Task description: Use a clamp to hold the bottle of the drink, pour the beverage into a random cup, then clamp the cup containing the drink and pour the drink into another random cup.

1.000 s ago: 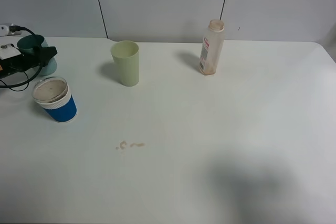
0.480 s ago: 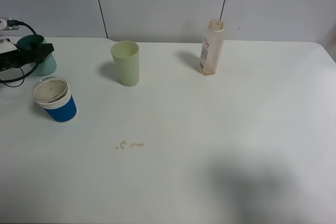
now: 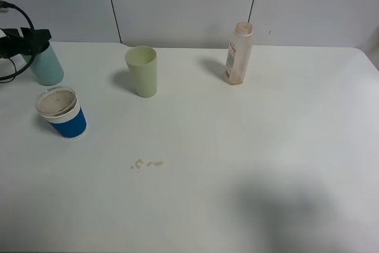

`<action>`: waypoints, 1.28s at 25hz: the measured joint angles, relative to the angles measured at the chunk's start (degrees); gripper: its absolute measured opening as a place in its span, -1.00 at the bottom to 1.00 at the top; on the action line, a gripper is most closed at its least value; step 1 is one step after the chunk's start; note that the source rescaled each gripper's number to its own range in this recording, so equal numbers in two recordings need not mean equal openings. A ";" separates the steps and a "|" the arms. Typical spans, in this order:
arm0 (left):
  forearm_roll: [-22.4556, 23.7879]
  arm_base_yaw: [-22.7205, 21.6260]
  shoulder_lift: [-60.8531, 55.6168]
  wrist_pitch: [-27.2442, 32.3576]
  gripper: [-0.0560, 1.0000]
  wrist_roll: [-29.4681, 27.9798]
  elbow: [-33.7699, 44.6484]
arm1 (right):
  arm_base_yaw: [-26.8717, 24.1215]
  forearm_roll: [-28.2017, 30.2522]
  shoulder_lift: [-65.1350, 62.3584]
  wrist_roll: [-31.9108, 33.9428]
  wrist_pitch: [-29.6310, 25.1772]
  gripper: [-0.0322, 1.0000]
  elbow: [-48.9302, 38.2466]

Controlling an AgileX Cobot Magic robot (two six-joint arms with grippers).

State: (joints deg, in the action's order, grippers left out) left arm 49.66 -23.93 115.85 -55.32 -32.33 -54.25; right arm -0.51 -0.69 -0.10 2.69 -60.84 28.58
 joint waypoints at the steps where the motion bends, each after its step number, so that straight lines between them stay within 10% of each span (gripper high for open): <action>1: 0.04 -0.07 -0.59 0.06 0.21 -0.06 0.00 | 0.00 0.00 0.00 0.00 0.00 1.00 0.00; 9: 1.84 -0.07 -6.79 1.47 0.68 -7.80 0.06 | 0.00 0.00 0.00 0.00 0.00 1.00 0.00; 22: -3.13 -0.07 -20.58 5.04 0.72 -9.87 0.08 | 0.00 0.00 0.00 0.00 0.00 1.00 0.00; 32: -19.28 5.68 -28.93 7.01 0.72 5.99 4.46 | 0.00 0.00 0.00 0.00 0.00 1.00 0.00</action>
State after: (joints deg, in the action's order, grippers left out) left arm 30.38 -18.26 86.91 -48.31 -26.34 -49.79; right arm -0.51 -0.69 -0.10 2.69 -60.84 28.58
